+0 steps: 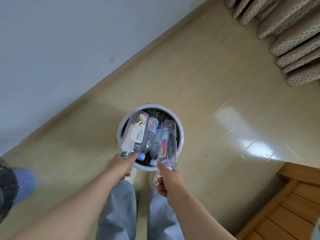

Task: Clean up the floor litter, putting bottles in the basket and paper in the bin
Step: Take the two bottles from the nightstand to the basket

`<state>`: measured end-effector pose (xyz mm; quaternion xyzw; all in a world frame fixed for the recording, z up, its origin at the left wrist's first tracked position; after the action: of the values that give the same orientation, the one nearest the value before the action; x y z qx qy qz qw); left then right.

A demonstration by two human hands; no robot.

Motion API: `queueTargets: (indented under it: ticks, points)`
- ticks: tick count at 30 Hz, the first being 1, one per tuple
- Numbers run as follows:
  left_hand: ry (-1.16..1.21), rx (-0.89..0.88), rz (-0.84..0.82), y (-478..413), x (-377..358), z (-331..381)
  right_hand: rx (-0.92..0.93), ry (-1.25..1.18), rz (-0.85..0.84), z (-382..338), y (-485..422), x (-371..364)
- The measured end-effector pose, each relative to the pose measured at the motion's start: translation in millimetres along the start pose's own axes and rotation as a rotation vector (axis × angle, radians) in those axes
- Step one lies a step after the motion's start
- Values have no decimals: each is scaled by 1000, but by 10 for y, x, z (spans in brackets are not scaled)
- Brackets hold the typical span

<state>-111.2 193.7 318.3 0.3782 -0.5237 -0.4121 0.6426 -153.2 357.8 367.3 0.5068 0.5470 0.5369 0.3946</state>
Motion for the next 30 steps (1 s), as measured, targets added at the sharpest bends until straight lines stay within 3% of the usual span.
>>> queueTargets:
  ticks: [5, 9, 15, 24, 30]
  points:
    - [1, 7, 65, -108, -322, -158, 67, 149, -10, -64, -258, 109]
    - [36, 41, 10, -198, -529, -145, 141, 244, -13, -81, -459, 60]
    - [70, 104, 9, -287, -603, -46, 89, 386, -18, -62, -732, -15]
    - [441, 78, -21, -315, -380, -90, 36, 320, -8, -3, -762, 67]
    - [481, 63, -16, -368, -259, -110, 182, 193, 70, -119, -727, 135]
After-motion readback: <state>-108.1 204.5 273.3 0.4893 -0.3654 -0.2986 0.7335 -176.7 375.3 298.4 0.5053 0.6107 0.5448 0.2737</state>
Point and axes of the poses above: each hand's wrist, its own y-axis away from the middle knuckle, its own x-axis out of the back of the hand, z = x × y, the point moved 2 cm from there along -y, towards the middle knuckle, and after that the axes turned 2 degrees about -y, right-handed, at the moved point
